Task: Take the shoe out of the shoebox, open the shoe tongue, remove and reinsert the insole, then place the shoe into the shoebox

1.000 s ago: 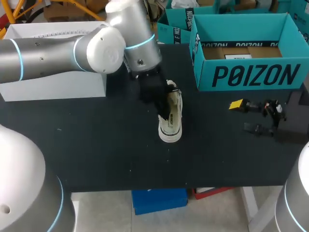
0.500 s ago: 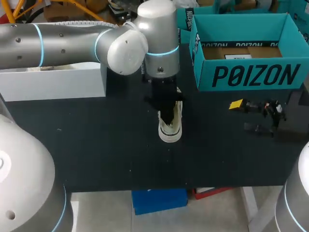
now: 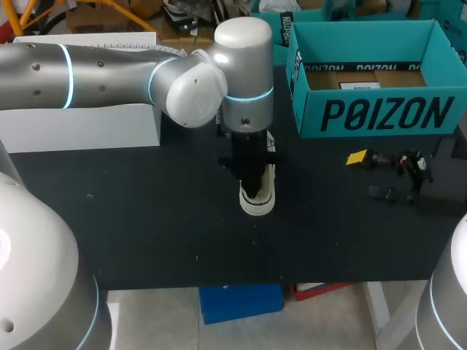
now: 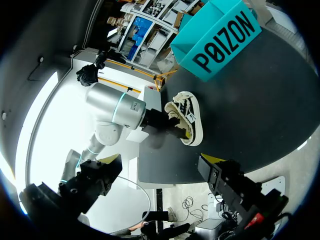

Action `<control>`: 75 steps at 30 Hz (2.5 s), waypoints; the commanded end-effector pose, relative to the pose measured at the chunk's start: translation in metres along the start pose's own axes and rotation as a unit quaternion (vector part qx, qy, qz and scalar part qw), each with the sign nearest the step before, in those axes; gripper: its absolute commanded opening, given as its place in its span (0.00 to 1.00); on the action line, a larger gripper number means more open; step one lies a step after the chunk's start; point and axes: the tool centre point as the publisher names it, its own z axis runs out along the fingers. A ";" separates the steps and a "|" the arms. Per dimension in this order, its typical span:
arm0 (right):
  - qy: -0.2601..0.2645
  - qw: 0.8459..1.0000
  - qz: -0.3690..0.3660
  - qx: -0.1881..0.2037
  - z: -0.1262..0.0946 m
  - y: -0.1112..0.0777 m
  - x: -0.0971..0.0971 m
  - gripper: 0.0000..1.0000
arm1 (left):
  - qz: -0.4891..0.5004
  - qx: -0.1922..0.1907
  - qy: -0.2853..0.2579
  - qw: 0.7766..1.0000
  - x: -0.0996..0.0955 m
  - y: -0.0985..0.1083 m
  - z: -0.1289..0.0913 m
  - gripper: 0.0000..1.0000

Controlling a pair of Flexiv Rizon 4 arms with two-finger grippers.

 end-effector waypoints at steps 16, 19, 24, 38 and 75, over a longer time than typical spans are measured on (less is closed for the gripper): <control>0.000 1.000 0.000 0.000 0.000 0.000 0.000 1.00 | -0.001 -0.007 -0.016 1.000 -0.009 0.002 -0.008 0.00; 0.000 1.000 0.000 0.000 0.000 0.000 0.000 1.00 | -0.001 -0.020 -0.029 0.999 -0.009 0.000 -0.028 0.00; 0.000 1.000 0.000 0.000 0.000 0.000 0.000 1.00 | -0.010 -0.032 -0.063 0.997 -0.006 0.002 -0.060 0.00; 0.000 1.000 0.000 0.000 0.000 0.000 0.000 1.00 | -0.069 -0.085 -0.146 0.983 0.021 0.025 -0.115 0.00; 0.000 1.000 0.000 0.000 0.000 0.000 0.000 1.00 | -0.196 -0.110 -0.341 0.913 0.025 0.116 -0.120 0.00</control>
